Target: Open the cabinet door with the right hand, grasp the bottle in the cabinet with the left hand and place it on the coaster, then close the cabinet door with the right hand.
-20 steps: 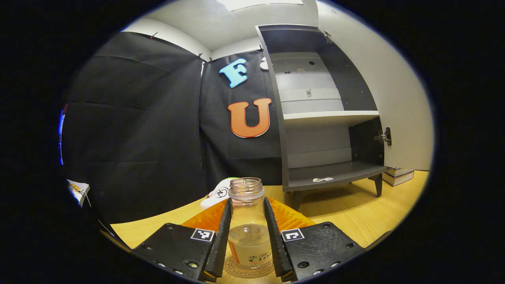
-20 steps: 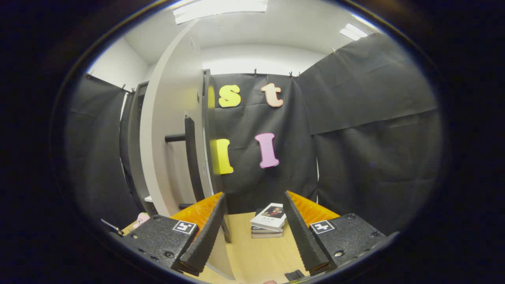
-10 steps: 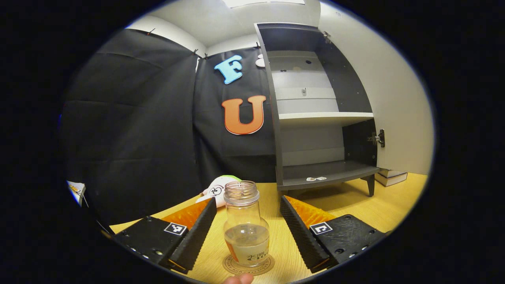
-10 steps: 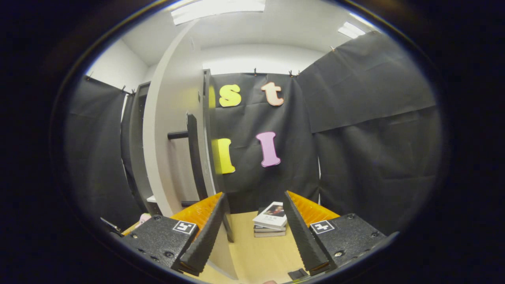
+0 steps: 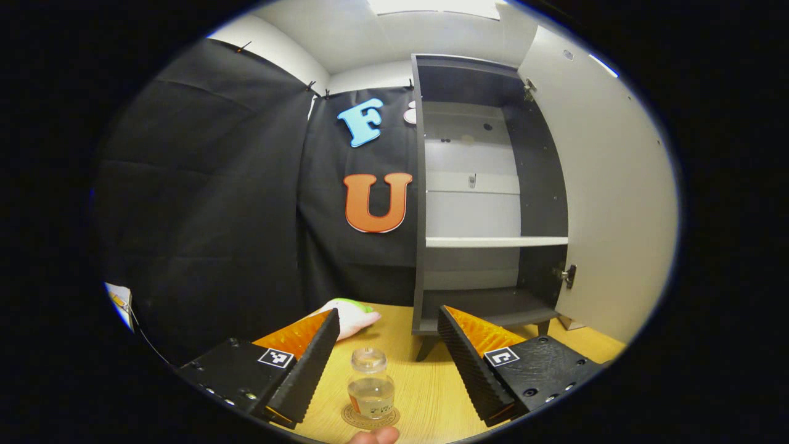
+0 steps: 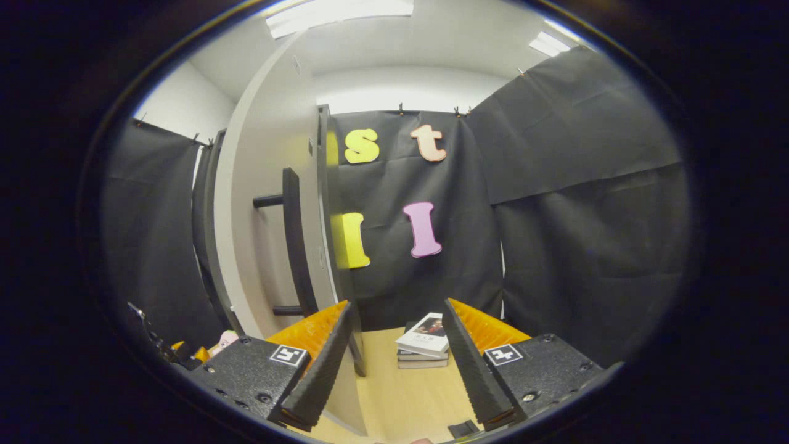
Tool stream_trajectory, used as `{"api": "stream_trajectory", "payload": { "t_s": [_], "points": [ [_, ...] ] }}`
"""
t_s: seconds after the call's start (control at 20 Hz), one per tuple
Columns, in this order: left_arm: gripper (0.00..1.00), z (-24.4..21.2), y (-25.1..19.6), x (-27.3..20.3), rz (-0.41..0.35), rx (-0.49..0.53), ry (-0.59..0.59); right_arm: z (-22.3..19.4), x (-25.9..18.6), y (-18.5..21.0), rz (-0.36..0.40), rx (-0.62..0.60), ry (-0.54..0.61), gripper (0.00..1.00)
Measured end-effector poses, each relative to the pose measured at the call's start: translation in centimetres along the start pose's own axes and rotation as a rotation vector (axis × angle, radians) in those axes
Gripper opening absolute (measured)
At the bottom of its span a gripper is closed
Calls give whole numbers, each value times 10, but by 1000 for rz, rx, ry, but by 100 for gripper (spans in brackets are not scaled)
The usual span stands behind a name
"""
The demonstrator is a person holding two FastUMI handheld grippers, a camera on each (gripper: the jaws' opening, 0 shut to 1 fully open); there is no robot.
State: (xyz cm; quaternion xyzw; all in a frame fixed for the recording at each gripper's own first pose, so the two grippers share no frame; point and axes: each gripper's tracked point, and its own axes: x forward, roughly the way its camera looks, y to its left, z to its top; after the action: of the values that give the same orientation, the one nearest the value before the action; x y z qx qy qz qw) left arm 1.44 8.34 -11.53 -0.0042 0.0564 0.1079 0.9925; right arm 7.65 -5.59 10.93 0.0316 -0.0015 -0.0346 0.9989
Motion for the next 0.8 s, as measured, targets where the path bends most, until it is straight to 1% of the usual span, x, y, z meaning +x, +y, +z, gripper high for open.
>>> {"api": "stream_trajectory", "payload": {
  "t_s": [0.05,0.15,0.2,0.35,0.45,0.6,0.65,0.7,0.8],
  "points": [
    [96,14,-3,-1,-12,9,-5,3,2,1,0,-5,-5,89],
    [96,37,-6,-4,-34,29,-8,5,3,5,5,2,-6,90],
    [96,48,-5,-7,-31,35,-14,6,3,5,-7,1,-6,90],
    [96,81,-12,-17,-47,19,-43,5,7,4,-8,-3,-4,89],
    [96,91,-20,-25,-69,13,-56,6,8,6,11,-12,-2,90],
    [96,98,-37,-35,-104,31,-65,6,11,12,38,-36,-4,90],
    [100,100,-44,-38,-116,38,-72,9,9,12,41,-44,-20,83],
    [96,100,-51,-40,-127,45,-79,8,9,12,40,-55,-17,87],
    [96,100,-62,-42,-144,63,-82,7,9,11,39,-50,-19,87]
  ]
}}
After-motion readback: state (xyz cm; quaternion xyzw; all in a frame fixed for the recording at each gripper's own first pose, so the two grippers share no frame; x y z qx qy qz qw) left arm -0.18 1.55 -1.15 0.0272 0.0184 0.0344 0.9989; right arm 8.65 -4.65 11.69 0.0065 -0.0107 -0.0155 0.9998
